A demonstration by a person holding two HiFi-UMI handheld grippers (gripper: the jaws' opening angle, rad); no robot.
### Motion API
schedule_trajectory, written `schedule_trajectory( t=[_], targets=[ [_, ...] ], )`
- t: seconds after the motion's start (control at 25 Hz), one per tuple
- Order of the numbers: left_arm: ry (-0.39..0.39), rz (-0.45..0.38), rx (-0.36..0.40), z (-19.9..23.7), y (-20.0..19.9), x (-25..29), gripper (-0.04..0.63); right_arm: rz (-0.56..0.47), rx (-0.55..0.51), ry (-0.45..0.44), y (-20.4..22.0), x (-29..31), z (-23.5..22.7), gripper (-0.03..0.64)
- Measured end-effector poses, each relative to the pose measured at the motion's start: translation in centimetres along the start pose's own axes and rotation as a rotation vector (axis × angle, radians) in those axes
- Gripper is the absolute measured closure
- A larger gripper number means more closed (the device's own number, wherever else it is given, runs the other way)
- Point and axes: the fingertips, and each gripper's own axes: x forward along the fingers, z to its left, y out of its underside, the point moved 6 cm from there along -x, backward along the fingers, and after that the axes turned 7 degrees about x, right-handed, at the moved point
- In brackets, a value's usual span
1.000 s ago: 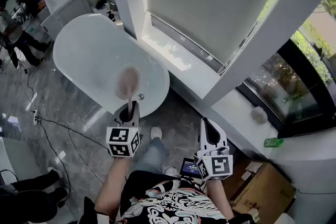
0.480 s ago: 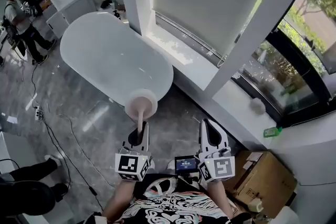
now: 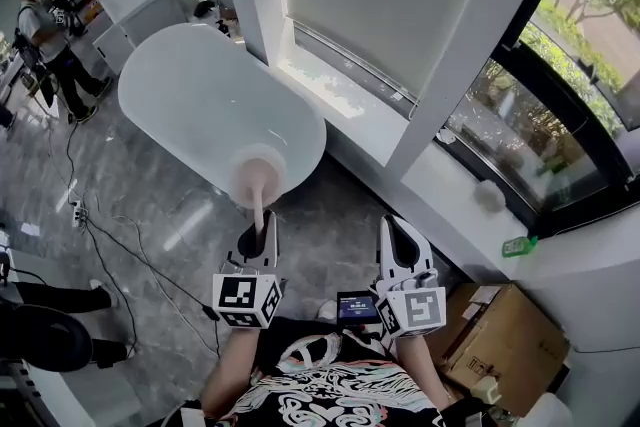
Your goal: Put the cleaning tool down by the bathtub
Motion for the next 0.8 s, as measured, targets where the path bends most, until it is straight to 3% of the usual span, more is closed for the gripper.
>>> schedule_trajectory(
  t=[0.4,0.8],
  targets=[
    [0.035,0.002,0.029,-1.1,-2.3,4.8,0.581,0.01,0.001,0.035,-0.8,1.9,-3.1,0.591],
    [0.106,-0.002,0.016,1.7,-4.0,16.7,0.581,0.021,-0.058,0.088,-1.4,11.8,-7.7,0.591]
  ],
)
